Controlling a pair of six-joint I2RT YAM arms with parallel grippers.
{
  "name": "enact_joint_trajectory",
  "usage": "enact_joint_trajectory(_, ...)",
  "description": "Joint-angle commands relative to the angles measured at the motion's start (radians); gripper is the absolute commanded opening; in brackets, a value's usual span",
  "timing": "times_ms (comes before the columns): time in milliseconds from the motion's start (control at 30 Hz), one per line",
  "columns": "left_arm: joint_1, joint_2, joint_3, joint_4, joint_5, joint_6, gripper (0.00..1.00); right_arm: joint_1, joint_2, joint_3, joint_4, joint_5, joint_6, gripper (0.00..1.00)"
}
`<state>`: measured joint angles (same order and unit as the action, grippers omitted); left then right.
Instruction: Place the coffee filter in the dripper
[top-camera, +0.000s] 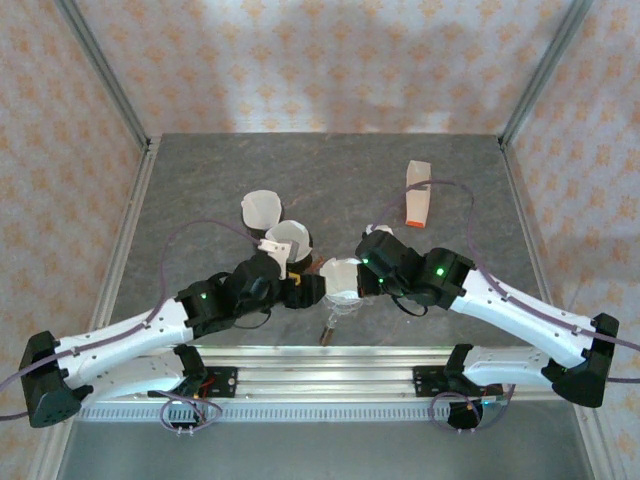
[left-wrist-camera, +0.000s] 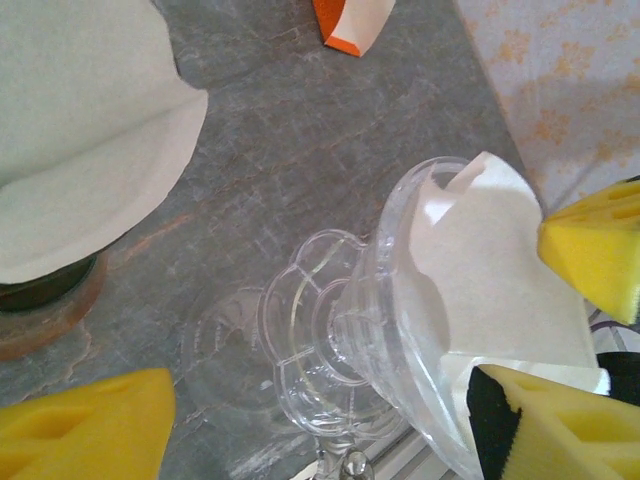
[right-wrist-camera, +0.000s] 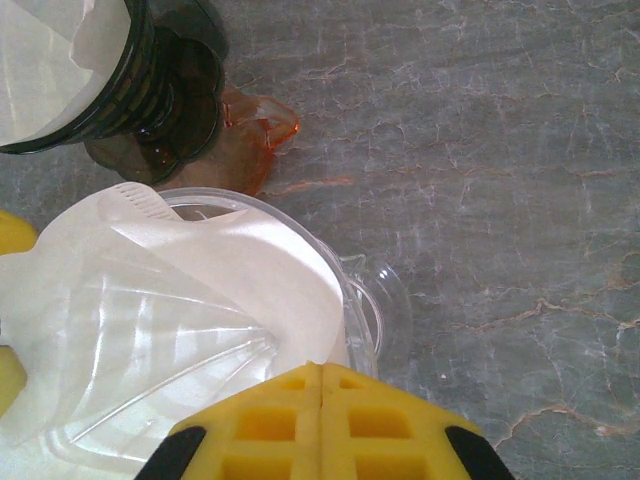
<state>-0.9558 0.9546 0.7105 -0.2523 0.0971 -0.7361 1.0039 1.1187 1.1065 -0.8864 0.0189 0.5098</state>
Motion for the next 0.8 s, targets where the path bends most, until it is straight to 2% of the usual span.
enact_joint_trajectory(0,-0.002,-0.008,0.007,0.050,-0.001,-0.003,0.79,0.008,-0.011,0.016,-0.025,0.032,0.017,0.02)
enact_joint_trajectory(200,-0.002,0.033,0.013,0.043,-0.017,-0.008,0.79,0.008,-0.013,0.012,-0.025,0.033,0.018,0.02)
enact_joint_trajectory(433,-0.001,0.023,0.011,0.001,-0.048,-0.018,0.60,0.007,-0.019,0.010,-0.031,0.045,0.023,0.04)
enact_joint_trajectory(533,-0.001,0.031,0.015,-0.014,-0.045,-0.020,0.52,0.008,-0.019,0.011,-0.035,0.050,0.026,0.07)
enact_joint_trajectory(567,-0.002,0.034,0.014,-0.015,-0.043,-0.021,0.52,0.008,-0.019,0.015,-0.037,0.052,0.026,0.11)
enact_joint_trajectory(633,-0.003,0.033,0.010,-0.009,-0.040,-0.024,0.51,0.009,-0.022,0.022,-0.040,0.048,0.019,0.34)
enact_joint_trajectory(667,-0.002,0.031,0.006,-0.006,-0.040,-0.026,0.52,0.008,-0.022,0.026,-0.040,0.039,0.016,0.43)
enact_joint_trajectory(700,-0.003,0.029,0.005,-0.003,-0.041,-0.026,0.53,0.008,-0.020,0.029,-0.040,0.025,0.008,0.49)
enact_joint_trajectory(767,-0.001,0.029,0.004,0.002,-0.041,-0.028,0.55,0.013,-0.010,0.035,-0.039,-0.011,-0.004,0.55)
